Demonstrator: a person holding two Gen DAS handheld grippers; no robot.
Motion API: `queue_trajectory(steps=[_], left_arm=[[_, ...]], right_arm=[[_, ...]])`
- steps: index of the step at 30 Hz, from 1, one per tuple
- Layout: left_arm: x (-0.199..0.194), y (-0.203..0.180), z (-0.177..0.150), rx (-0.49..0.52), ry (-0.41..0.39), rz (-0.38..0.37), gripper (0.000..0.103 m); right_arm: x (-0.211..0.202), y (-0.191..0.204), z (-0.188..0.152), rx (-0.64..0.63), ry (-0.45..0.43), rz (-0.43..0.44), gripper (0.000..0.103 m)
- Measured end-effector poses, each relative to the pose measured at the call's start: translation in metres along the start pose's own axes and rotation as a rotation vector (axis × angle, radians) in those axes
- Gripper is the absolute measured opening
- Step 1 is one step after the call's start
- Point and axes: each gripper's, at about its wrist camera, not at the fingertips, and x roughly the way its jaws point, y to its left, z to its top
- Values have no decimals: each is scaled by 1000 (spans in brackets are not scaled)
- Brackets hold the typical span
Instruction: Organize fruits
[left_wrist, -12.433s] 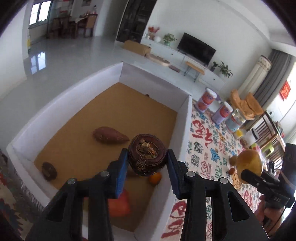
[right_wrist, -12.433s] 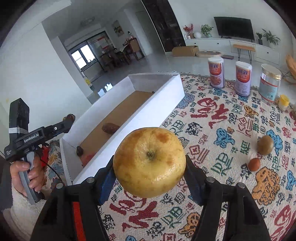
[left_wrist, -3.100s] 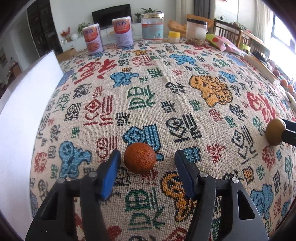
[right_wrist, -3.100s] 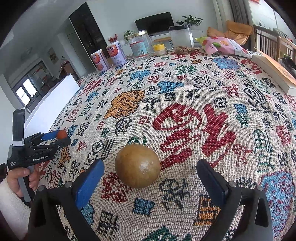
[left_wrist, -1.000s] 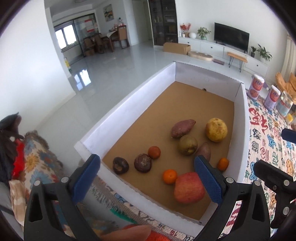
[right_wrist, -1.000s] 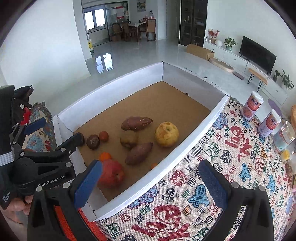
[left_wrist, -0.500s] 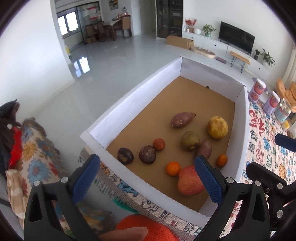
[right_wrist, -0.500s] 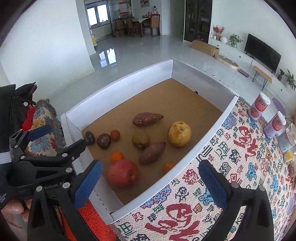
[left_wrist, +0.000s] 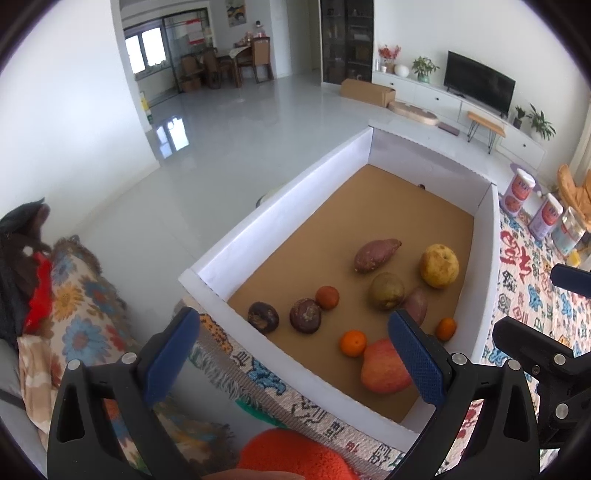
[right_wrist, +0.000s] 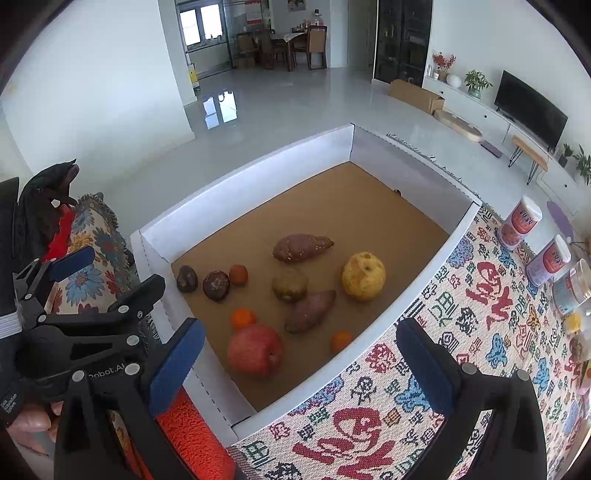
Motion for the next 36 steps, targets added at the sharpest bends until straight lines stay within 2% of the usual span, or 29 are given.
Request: queue_trajectory(steps=[6, 30, 36], left_arm=[[3, 3, 2, -13, 14, -6, 102], [8, 5, 3, -5, 18, -15, 102], [7, 7, 3, -18, 11, -37, 102]], right_arm=[[4, -1, 2, 10, 11, -28, 103], [11, 0, 2, 22, 29, -42, 103], [14, 3, 2, 21, 34, -38, 103]])
